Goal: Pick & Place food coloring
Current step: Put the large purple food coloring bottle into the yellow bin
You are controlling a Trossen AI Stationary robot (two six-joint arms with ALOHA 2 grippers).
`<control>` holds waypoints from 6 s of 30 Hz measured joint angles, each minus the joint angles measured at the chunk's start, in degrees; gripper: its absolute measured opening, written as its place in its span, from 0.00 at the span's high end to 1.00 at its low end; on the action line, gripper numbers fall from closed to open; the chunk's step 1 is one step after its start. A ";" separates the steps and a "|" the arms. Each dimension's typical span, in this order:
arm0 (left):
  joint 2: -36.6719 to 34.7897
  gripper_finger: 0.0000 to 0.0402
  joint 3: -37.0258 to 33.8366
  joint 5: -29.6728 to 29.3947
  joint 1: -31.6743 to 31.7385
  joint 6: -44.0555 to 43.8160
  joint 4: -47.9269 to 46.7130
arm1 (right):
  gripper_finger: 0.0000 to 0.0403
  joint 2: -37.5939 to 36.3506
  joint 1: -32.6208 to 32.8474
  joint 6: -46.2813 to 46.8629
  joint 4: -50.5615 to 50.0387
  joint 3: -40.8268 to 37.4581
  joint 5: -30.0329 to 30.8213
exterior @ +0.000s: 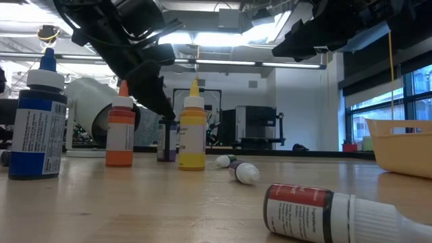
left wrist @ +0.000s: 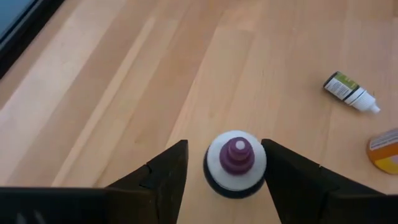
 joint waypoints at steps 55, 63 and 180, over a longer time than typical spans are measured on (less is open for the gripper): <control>41.00 0.67 50.44 15.06 -1.84 5.95 -1.35 | 0.60 -20.24 9.84 12.11 -19.49 0.00 -1.11; 41.00 0.66 50.45 14.95 -1.86 5.99 -2.18 | 0.60 -20.22 9.84 12.11 -19.81 0.00 -1.09; -20.09 0.44 -12.22 7.56 -17.44 3.08 33.90 | 0.43 14.50 -11.15 7.65 -48.02 22.49 -2.16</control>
